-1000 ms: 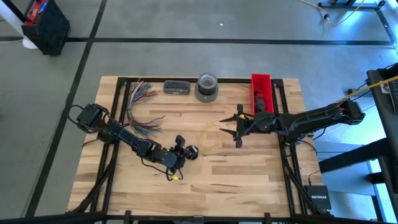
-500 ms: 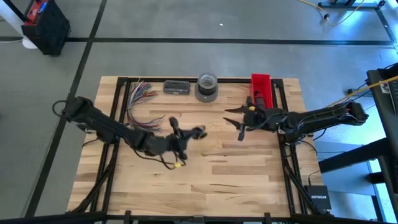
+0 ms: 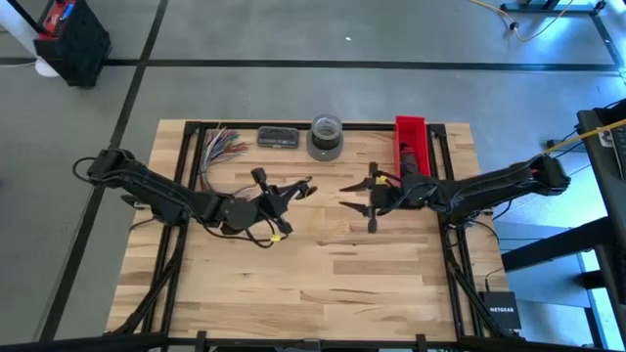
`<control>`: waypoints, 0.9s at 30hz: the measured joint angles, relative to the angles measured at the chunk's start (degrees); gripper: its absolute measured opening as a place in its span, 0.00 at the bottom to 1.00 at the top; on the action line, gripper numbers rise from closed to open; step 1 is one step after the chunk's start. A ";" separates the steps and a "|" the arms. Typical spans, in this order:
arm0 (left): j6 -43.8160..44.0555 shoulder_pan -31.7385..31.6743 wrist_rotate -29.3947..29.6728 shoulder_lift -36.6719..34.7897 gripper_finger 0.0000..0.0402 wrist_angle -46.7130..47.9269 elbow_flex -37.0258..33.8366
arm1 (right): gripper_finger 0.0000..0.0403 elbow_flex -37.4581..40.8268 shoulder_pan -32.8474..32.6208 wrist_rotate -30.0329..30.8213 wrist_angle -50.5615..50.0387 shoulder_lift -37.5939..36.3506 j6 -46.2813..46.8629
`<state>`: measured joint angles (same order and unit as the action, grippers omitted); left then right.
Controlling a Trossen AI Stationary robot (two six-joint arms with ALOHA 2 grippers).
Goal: Coil cords
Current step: Coil the yellow wire into the black spool
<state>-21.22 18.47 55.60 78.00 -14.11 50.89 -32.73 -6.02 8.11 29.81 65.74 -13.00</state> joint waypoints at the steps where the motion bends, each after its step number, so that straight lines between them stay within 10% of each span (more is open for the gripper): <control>1: 0.48 0.08 0.02 0.00 0.00 0.65 0.00 | 0.38 0.00 0.00 -0.33 1.68 1.39 -0.39; 18: 2.58 0.29 0.02 0.02 0.00 2.27 -0.02 | 0.38 -16.27 0.00 -24.30 -1.86 20.91 15.82; 27: 3.10 0.29 0.02 0.07 0.00 2.71 -0.07 | 0.38 -16.52 0.03 -15.21 -1.52 21.33 17.61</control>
<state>-18.11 18.76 55.62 78.06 -11.40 50.83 -49.25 -5.99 -7.11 28.29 87.08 4.61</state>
